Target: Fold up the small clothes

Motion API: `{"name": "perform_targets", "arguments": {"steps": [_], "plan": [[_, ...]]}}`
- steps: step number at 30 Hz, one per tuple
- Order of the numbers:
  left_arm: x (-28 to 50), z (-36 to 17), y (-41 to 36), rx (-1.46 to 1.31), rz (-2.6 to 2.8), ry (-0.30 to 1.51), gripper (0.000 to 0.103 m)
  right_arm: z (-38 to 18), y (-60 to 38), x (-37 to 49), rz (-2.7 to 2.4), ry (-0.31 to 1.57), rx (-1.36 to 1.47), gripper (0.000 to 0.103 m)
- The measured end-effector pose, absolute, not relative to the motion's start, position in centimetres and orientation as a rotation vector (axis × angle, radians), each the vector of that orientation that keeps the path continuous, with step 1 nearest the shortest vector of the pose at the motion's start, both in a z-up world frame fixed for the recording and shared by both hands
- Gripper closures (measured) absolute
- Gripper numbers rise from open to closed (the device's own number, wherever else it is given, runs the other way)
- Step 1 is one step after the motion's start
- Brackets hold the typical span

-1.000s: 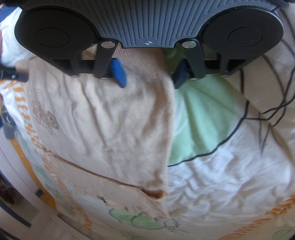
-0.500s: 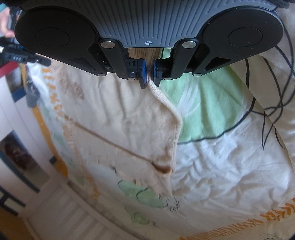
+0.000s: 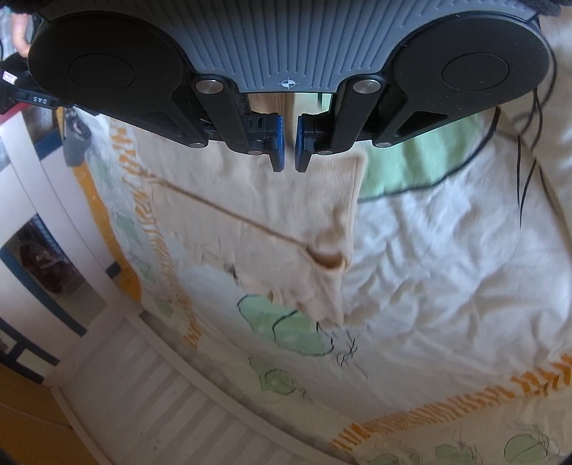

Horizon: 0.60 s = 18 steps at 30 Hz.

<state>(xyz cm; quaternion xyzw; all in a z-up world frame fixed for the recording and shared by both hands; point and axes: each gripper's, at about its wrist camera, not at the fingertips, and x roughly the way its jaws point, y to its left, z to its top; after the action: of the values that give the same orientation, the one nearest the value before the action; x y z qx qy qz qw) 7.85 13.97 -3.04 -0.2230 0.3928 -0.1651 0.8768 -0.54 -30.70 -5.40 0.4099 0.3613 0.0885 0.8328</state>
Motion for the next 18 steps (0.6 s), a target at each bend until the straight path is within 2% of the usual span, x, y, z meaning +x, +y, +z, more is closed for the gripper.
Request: {"name": "perform_targets", "arguments": {"steps": [3, 4, 6, 8, 10, 12, 13, 14, 18], "plan": [[8.8, -3.1, 13.9, -0.442, -0.34, 0.819, 0.096, -5.7, -30.8, 0.5, 0.171, 0.78, 0.856, 0.089], [9.0, -3.1, 13.7, -0.418, -0.344, 0.825, 0.096, -5.8, -30.7, 0.7, 0.17, 0.788, 0.839, 0.083], [9.0, -3.4, 13.5, -0.363, -0.34, 0.845, 0.096, -5.9, -30.5, 0.9, 0.16, 0.826, 0.807, 0.08], [8.9, -3.8, 13.2, -0.325, -0.339, 0.881, 0.095, -6.0, -30.4, 0.9, 0.174, 0.866, 0.806, 0.07], [8.4, -4.5, 13.2, -0.313, -0.341, 0.928, 0.094, -6.2, -30.1, 0.5, 0.175, 0.897, 0.814, 0.045], [7.8, -5.1, 13.3, -0.312, -0.34, 0.965, 0.084, -6.3, -29.6, 0.0, 0.178, 0.929, 0.809, 0.038], [7.4, -5.4, 13.3, -0.314, -0.333, 0.977, 0.067, -6.4, -29.3, -0.2, 0.184, 0.937, 0.805, 0.038], [7.0, -5.6, 13.3, -0.319, -0.324, 0.983, 0.06, -6.5, -29.0, -0.4, 0.189, 0.947, 0.804, 0.037], [5.8, -6.1, 13.6, -0.352, -0.288, 1.008, 0.057, -7.1, -28.0, -0.9, 0.17, 0.995, 0.815, 0.036]]}}
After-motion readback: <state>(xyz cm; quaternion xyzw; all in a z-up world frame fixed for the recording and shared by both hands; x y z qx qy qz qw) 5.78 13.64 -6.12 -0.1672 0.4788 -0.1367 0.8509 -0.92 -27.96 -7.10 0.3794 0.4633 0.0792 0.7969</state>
